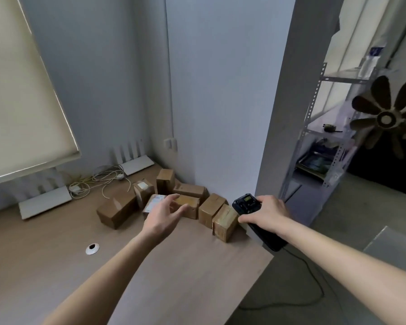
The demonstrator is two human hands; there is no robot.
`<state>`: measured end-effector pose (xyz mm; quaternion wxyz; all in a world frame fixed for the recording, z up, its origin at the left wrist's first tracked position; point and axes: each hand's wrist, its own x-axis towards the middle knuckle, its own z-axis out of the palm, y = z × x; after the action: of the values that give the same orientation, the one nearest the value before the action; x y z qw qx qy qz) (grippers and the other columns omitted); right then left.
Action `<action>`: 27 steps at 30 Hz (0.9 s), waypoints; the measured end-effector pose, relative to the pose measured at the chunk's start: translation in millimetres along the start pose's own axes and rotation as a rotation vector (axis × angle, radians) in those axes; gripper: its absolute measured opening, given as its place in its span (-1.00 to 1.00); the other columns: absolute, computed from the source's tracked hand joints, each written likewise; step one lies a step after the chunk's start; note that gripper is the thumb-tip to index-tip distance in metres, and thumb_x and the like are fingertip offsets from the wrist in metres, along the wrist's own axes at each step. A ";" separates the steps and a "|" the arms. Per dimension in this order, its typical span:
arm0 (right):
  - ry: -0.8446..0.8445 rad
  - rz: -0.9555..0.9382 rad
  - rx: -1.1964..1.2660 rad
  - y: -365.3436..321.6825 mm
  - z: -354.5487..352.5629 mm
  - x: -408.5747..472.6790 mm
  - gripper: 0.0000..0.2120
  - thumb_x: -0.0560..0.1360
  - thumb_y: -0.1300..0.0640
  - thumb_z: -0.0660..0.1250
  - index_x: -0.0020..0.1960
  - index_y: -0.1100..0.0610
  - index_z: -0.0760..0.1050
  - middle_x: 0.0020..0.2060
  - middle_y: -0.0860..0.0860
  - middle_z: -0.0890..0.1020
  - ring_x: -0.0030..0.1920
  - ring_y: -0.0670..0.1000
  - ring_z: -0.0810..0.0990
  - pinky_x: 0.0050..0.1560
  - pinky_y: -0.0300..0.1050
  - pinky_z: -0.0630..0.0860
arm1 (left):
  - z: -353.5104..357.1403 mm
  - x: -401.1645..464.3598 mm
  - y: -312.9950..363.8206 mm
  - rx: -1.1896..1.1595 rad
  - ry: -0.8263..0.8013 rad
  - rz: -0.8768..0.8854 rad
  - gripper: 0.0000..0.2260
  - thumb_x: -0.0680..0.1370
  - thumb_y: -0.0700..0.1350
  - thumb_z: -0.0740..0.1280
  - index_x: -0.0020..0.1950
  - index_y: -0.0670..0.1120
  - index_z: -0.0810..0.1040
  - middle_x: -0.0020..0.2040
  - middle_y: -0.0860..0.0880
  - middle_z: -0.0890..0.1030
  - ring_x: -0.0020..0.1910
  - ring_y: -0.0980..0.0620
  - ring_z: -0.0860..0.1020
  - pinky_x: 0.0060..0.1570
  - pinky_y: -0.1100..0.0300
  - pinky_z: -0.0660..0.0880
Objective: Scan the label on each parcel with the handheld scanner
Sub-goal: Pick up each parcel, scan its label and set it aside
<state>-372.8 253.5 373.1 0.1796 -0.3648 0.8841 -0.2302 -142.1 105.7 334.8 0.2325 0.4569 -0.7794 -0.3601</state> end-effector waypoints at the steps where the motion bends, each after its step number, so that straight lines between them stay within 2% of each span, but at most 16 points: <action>1: -0.007 0.013 -0.011 3.0 8.4 21.1 -0.47 0.23 -0.21 0.63 0.12 -0.06 0.65 0.01 0.00 0.70 0.04 0.11 0.65 0.06 -0.02 0.65 | 14.5 22.7 -8.2 -0.005 -0.021 -0.004 -0.50 0.59 0.12 0.35 0.47 -0.04 0.43 0.15 0.00 0.59 0.11 0.05 0.57 0.17 0.04 0.59; 5: -0.033 0.067 -0.084 17.1 46.9 96.7 -0.51 0.21 -0.25 0.60 0.08 -0.13 0.62 -0.06 -0.06 0.67 -0.05 0.08 0.59 -0.12 -0.09 0.56 | 71.4 103.7 -49.6 -0.011 -0.118 -0.059 -0.51 0.59 0.16 0.32 0.44 -0.03 0.44 0.12 0.01 0.61 0.06 0.07 0.59 0.10 0.08 0.60; 9: -0.069 0.094 -0.129 40.0 92.9 162.9 -0.51 0.18 -0.26 0.59 0.04 -0.11 0.63 -0.04 -0.05 0.70 0.05 0.11 0.65 -0.01 -0.04 0.62 | 137.1 153.4 -101.6 -0.014 -0.211 -0.114 -0.56 0.58 0.20 0.31 0.39 0.03 0.46 0.08 0.08 0.60 0.02 0.16 0.58 -0.01 0.18 0.58; 12: -0.132 0.102 -0.186 58.2 124.3 205.4 -0.45 0.18 -0.24 0.58 0.13 -0.12 0.63 0.04 -0.02 0.70 0.10 0.12 0.65 -0.05 -0.08 0.59 | 184.7 172.3 -136.3 0.037 -0.248 -0.128 -0.76 0.60 0.16 0.29 0.21 0.11 0.57 0.02 0.12 0.62 -0.03 0.21 0.57 -0.13 0.30 0.49; 14: -0.169 0.093 -0.221 70.6 143.1 231.3 -0.42 0.18 -0.22 0.59 0.17 -0.13 0.63 0.08 -0.02 0.70 0.07 0.11 0.64 -0.11 -0.11 0.54 | 211.2 181.5 -151.0 0.055 -0.276 -0.142 -0.88 0.62 0.14 0.27 0.08 0.20 0.58 -0.03 0.17 0.61 -0.06 0.25 0.56 -0.17 0.33 0.45; 16: -0.207 0.086 -0.253 80.3 159.6 256.3 -0.42 0.19 -0.22 0.60 0.17 -0.12 0.63 0.07 -0.01 0.70 -0.02 0.09 0.59 -0.13 -0.10 0.53 | 234.3 192.1 -161.8 0.031 -0.292 -0.176 -0.83 0.62 0.16 0.26 0.10 0.18 0.61 -0.06 0.22 0.58 -0.09 0.30 0.53 -0.17 0.35 0.43; 19: -0.247 0.051 -0.276 87.7 177.6 294.0 -0.43 0.20 -0.22 0.60 0.15 -0.09 0.62 0.04 0.00 0.70 -0.03 0.10 0.58 -0.09 -0.08 0.58 | 264.6 204.3 -169.7 -0.024 -0.300 -0.253 -0.70 0.63 0.18 0.23 0.18 0.08 0.64 0.00 0.16 0.61 -0.04 0.22 0.55 -0.08 0.26 0.49; 23: -0.284 -0.054 -0.359 91.1 197.8 329.7 -0.29 0.19 -0.26 0.60 0.27 -0.03 0.55 0.10 0.02 0.68 0.08 0.13 0.65 -0.04 -0.05 0.60 | 297.2 208.7 -164.6 -0.106 -0.371 -0.404 -0.58 0.64 0.21 0.18 0.28 -0.04 0.61 0.11 0.04 0.61 0.08 0.05 0.56 0.04 0.15 0.48; 25: -0.321 -0.103 -0.386 93.6 206.7 341.8 -0.25 0.19 -0.28 0.61 0.29 -0.02 0.51 0.11 0.01 0.67 0.10 0.12 0.65 0.02 -0.02 0.63 | 310.6 208.5 -159.0 -0.193 -0.377 -0.490 -0.58 0.65 0.20 0.18 0.26 -0.06 0.59 0.14 -0.05 0.62 0.11 -0.02 0.57 0.19 0.04 0.50; 27: -0.373 -0.128 -0.400 96.8 211.8 353.1 -0.24 0.22 -0.30 0.60 0.30 -0.01 0.49 0.12 0.00 0.67 0.11 0.11 0.65 0.05 -0.01 0.63 | 321.4 209.6 -154.0 -0.320 -0.356 -0.591 -0.64 0.65 0.19 0.18 0.20 -0.04 0.56 0.13 -0.08 0.61 0.09 0.00 0.56 0.25 0.01 0.47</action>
<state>-560.7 -1.1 92.5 0.2489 -0.4844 0.8387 0.0090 -379.9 -16.3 19.3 0.0478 0.5503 -0.5761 -0.6025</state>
